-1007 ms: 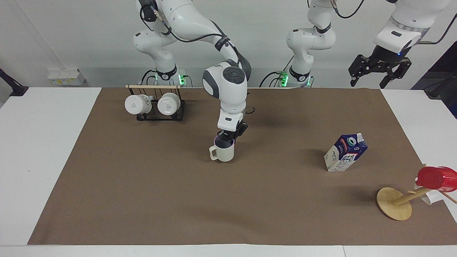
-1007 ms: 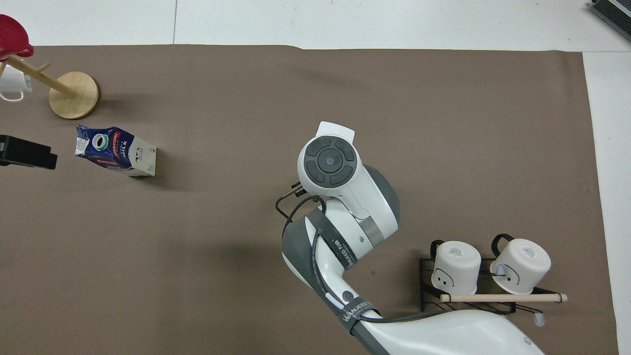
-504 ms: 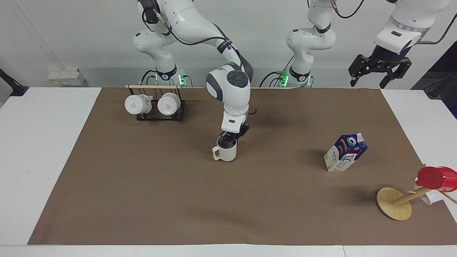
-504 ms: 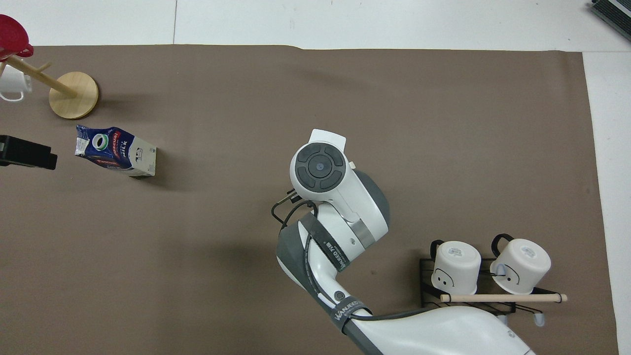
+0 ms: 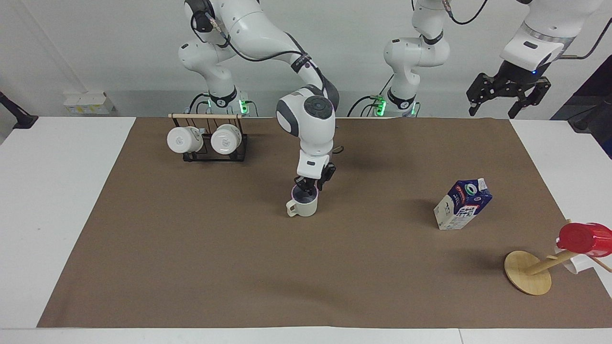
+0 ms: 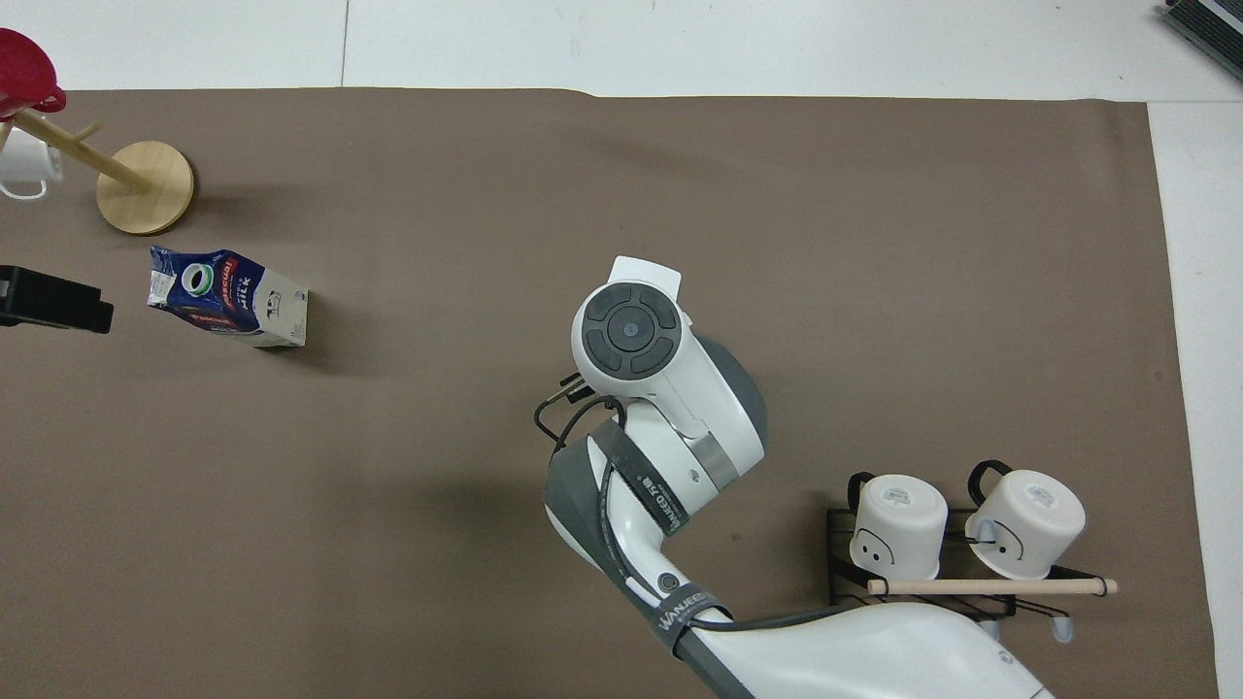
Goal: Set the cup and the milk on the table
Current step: 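Carry the white mug with the right gripper toward the table center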
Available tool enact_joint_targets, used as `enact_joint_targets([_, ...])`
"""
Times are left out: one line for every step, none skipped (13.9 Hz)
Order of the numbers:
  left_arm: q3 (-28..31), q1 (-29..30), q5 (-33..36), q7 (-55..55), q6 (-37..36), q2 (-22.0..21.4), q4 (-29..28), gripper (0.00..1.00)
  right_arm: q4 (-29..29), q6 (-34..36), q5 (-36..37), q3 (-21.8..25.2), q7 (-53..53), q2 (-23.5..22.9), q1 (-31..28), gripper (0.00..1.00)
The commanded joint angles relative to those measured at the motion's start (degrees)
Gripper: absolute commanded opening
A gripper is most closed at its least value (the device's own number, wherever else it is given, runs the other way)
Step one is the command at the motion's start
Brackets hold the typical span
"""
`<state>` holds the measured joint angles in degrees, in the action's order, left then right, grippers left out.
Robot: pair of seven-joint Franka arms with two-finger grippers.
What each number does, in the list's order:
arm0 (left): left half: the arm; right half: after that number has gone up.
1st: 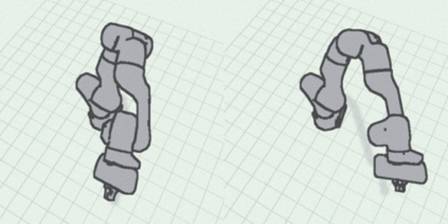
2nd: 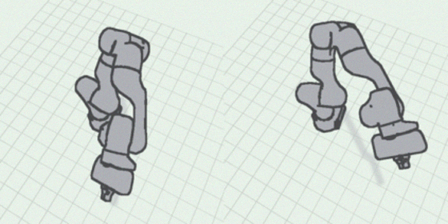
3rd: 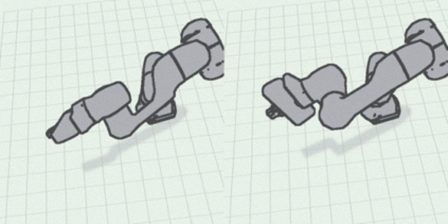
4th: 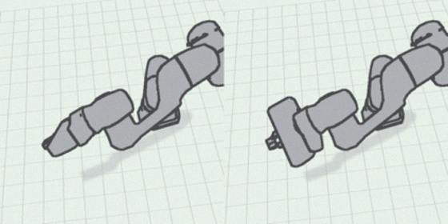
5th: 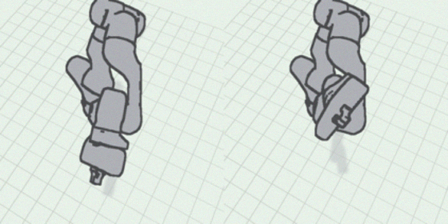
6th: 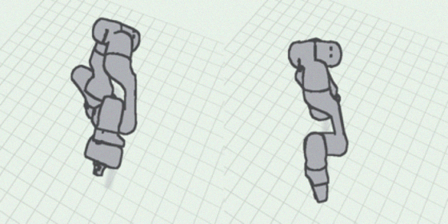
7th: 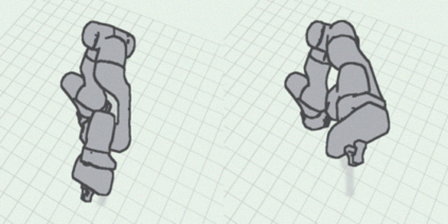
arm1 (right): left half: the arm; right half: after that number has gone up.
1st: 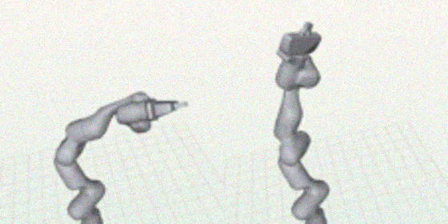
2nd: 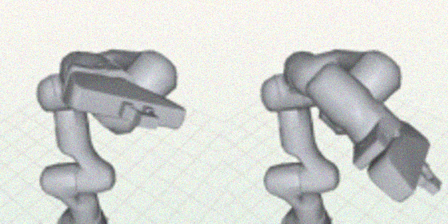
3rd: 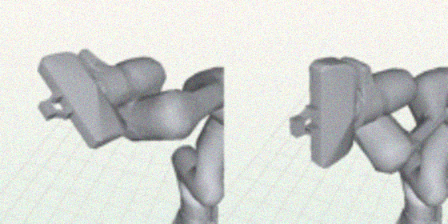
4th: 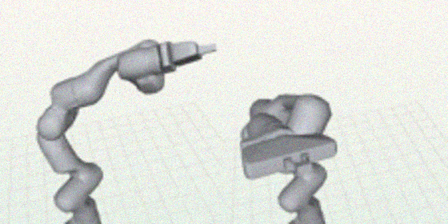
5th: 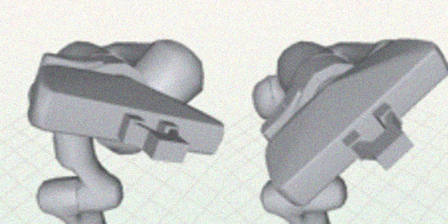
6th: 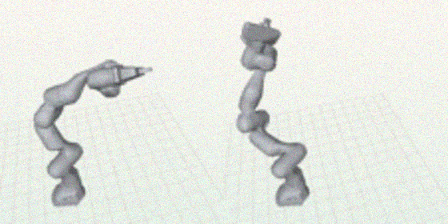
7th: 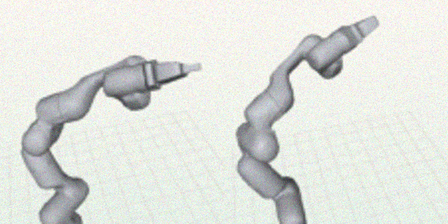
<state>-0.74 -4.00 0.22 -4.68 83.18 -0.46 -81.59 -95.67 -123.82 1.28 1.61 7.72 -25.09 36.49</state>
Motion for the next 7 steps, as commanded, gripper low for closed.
enact_joint_targets([-0.3,0.8,-0.7,-1.0,0.8,0.5,1.3,1.0,-0.6,2.4,-1.0,-0.3,-0.4,3.5,-0.9,1.0])
enact_joint_targets([-0.3,0.8,-0.7,-1.0,1.0,0.5,1.3,1.0,-0.7,3.7,-1.4,-0.3,-0.4,5.0,-1.2,1.0])
enact_joint_targets([-0.3,0.9,-0.7,-1.0,1.1,0.5,1.3,1.0,-0.6,5.5,-2.6,-0.3,-0.4,6.4,-1.8,1.0])
enact_joint_targets([-0.3,0.9,-0.8,-1.1,1.3,0.5,1.3,1.0,-0.6,7.1,-3.9,-0.3,-0.4,8.4,-2.9,1.0])
enact_joint_targets([-0.3,0.9,-0.8,-1.2,1.7,0.7,1.3,1.0,-0.6,9.6,-4.6,-0.2,-0.4,10.1,-3.5,1.0])
enact_joint_targets([-0.3,0.9,-0.8,-1.2,2.4,1.0,1.3,1.0,-0.6,11.9,-4.6,0.1,-0.3,12.2,-4.4,1.0])
enact_joint_targets([-0.3,0.9,-0.8,-1.2,3.1,1.2,1.2,1.0,-0.5,13.6,-4.6,0.1,-0.3,13.6,-5.6,1.0])
